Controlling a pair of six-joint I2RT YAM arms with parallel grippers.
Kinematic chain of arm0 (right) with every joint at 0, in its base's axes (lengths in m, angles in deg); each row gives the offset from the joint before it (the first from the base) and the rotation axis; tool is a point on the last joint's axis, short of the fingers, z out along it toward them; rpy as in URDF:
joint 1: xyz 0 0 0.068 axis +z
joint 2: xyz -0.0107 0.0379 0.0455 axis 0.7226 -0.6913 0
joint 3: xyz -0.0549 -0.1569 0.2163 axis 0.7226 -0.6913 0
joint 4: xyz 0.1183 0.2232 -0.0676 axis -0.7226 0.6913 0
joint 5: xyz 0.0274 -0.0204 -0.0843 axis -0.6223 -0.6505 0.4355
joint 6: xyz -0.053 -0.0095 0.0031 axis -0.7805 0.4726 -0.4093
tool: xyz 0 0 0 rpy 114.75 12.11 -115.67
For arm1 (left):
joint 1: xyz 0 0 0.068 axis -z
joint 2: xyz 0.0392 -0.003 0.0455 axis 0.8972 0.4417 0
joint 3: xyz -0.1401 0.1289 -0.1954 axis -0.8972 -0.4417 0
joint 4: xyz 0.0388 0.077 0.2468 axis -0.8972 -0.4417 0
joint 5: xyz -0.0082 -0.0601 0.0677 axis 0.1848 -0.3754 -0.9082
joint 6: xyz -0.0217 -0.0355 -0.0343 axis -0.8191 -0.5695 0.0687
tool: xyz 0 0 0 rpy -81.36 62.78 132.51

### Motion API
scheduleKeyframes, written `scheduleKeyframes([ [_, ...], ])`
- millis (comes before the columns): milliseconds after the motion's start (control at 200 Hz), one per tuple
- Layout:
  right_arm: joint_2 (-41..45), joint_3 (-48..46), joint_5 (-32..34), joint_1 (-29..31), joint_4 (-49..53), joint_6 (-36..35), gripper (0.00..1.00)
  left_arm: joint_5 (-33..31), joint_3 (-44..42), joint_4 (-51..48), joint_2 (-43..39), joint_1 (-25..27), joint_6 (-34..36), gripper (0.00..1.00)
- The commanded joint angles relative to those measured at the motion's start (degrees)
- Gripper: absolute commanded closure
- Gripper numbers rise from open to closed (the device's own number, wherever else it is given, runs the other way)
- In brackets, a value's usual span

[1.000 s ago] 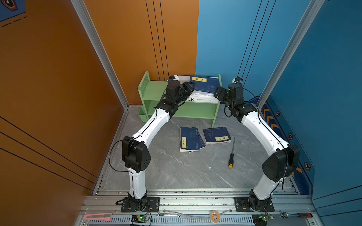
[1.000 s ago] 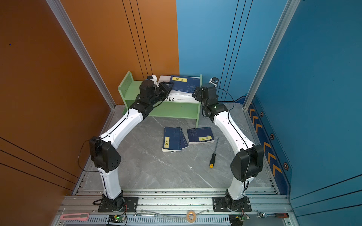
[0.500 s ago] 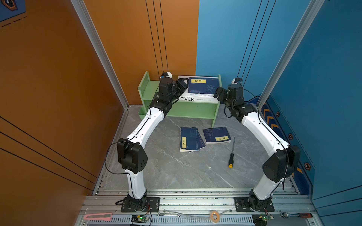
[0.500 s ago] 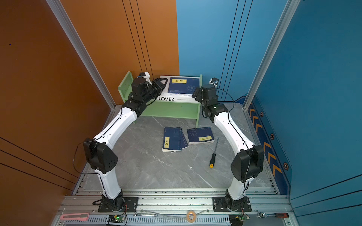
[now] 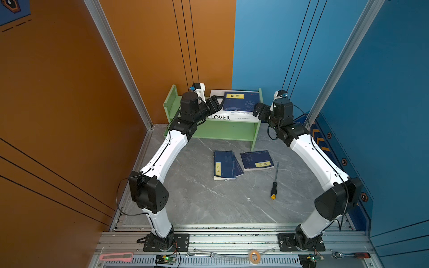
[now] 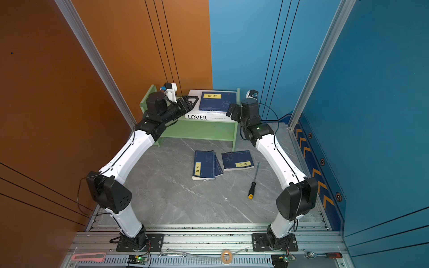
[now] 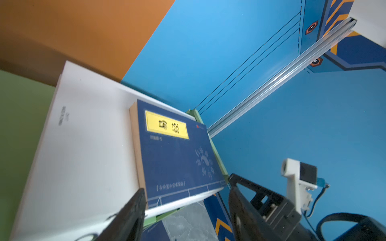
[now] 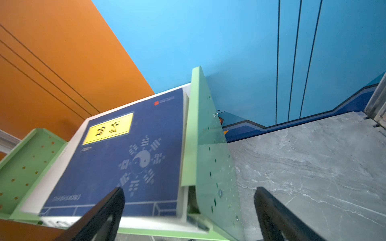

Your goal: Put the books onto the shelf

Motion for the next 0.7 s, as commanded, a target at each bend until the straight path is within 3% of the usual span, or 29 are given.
scheduleKeyframes([
  [0,7.37,-3.24,-1.89,1.87,-3.99,-3.62,0.01,2.24,-5.16,3.40,-6.90,-0.51,4.99,0.33],
  [240,18.39,-15.90,0.54,6.45,-1.03,-2.02,0.00,-0.44,-22.43,3.90,-20.29,0.24,8.66,0.26],
  [451,26.98,-31.56,5.84,13.16,1.83,7.99,0.00,-11.38,-41.86,4.66,-32.71,5.12,12.30,0.22],
  [696,26.39,-43.36,5.50,20.00,-4.15,17.63,0.00,-15.76,-54.47,4.36,-30.41,10.87,8.16,0.25],
])
